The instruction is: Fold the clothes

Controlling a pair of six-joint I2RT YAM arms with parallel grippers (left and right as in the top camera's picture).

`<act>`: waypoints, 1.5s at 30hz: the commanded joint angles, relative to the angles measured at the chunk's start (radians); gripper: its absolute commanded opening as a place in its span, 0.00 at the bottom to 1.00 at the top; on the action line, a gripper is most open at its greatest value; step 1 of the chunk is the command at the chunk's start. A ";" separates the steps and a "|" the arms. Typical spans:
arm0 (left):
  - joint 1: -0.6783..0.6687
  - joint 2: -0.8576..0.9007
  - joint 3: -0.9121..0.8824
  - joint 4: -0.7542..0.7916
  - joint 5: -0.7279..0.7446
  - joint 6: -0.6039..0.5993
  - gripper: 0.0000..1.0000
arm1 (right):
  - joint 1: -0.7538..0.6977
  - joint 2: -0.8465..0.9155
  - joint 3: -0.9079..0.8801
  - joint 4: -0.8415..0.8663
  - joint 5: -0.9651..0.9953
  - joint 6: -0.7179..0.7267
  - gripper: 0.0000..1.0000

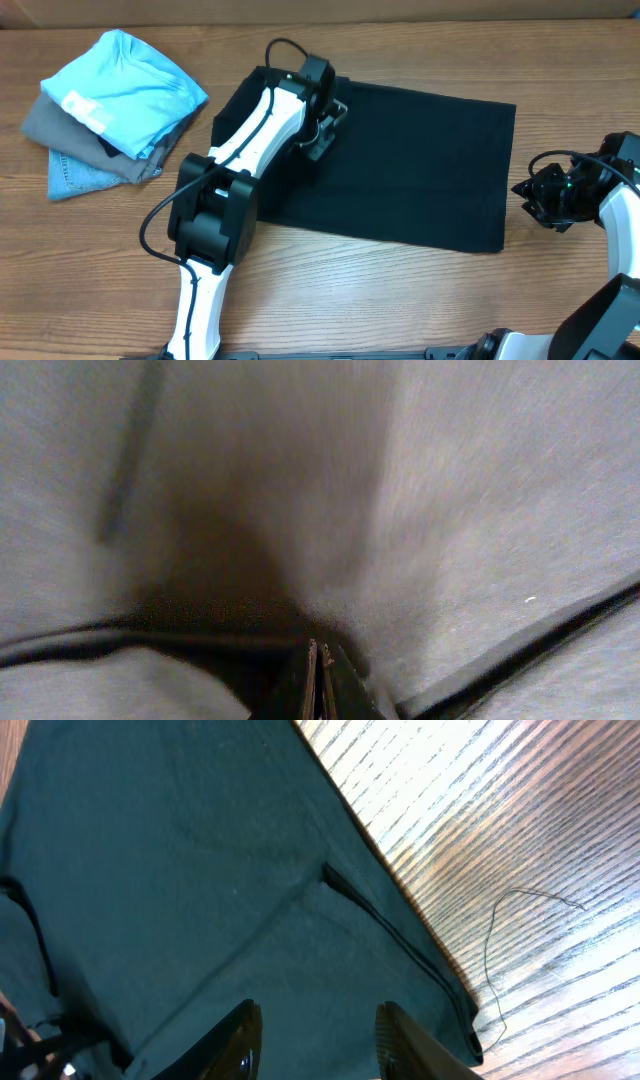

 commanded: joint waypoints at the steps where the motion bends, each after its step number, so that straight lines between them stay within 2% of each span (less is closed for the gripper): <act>1: -0.003 -0.001 0.093 -0.007 -0.008 -0.017 0.04 | -0.003 -0.018 0.019 0.005 0.006 -0.008 0.40; 9: -0.003 0.000 0.098 0.002 -0.036 -0.016 0.04 | -0.003 -0.018 0.019 0.005 0.006 -0.008 0.40; 11: -0.003 0.000 0.098 0.008 -0.036 -0.016 0.18 | -0.003 -0.018 0.019 0.005 0.006 -0.008 0.40; 12: -0.003 0.000 0.098 0.009 -0.035 -0.017 0.27 | -0.003 -0.018 0.019 0.005 0.006 -0.008 0.40; 16: -0.003 0.000 0.098 0.010 -0.040 -0.017 0.39 | -0.003 -0.018 0.019 0.005 0.006 -0.008 0.40; 19: -0.002 0.000 0.098 0.009 -0.028 -0.017 0.44 | -0.003 -0.018 0.019 0.007 0.006 -0.008 0.41; 22: -0.005 0.000 0.098 0.002 0.035 -0.013 0.44 | -0.002 -0.018 0.019 0.020 0.005 -0.016 0.41; 25: -0.009 0.000 0.098 -0.010 0.017 -0.014 0.44 | -0.002 -0.018 0.019 0.049 -0.042 -0.063 0.40; 28: -0.007 0.000 0.098 -0.010 -0.002 -0.034 0.49 | 0.015 -0.017 0.019 0.095 -0.090 -0.109 0.42; 32: 0.006 0.000 0.098 -0.026 -0.046 -0.076 0.52 | 0.074 -0.005 0.007 0.124 0.000 -0.109 0.45; 34: 0.019 0.000 0.098 -0.051 -0.050 -0.095 0.50 | 0.109 0.018 0.001 0.138 0.085 -0.095 0.45; 38: 0.047 0.000 0.098 -0.088 -0.048 -0.121 0.47 | 0.146 0.076 0.001 0.192 0.119 -0.077 0.45; 41: 0.062 0.002 0.098 -0.105 -0.039 -0.123 0.47 | 0.148 0.115 0.001 0.198 0.259 -0.001 0.45; 45: 0.076 0.002 0.088 -0.110 -0.024 -0.123 0.49 | 0.148 0.160 0.001 0.184 0.220 0.004 0.44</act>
